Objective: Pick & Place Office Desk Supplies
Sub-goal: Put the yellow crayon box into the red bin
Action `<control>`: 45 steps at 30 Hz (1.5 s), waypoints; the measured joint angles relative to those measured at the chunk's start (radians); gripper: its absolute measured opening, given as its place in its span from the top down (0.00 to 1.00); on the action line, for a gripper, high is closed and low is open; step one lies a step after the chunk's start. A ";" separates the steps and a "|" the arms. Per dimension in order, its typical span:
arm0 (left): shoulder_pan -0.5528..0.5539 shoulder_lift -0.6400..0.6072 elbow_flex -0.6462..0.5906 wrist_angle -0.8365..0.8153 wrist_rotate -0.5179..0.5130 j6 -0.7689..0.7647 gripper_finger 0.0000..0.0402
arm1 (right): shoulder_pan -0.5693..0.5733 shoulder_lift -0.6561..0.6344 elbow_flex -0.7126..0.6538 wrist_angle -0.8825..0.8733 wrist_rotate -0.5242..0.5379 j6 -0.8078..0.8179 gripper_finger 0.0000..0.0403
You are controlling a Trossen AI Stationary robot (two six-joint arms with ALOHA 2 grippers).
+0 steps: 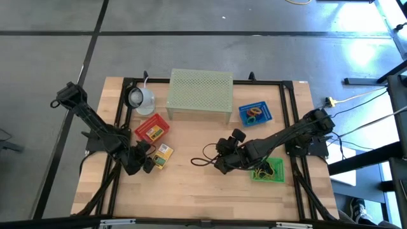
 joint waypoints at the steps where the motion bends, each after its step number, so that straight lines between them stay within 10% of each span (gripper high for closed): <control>1: 0.000 0.000 0.000 0.000 0.001 -0.005 0.55 | 0.000 0.000 0.000 0.000 0.000 0.000 0.52; 19: -0.002 0.112 0.003 0.095 -0.066 -0.012 0.55 | 0.000 0.000 0.000 0.000 0.000 -0.008 0.52; 33: -0.002 0.131 -0.001 0.094 -0.113 0.011 0.97 | 0.000 0.000 0.000 0.000 0.000 -0.020 0.52; 45: -0.033 0.135 -0.006 0.176 -0.167 0.082 0.99 | 0.000 0.000 0.000 0.000 0.000 -0.024 0.52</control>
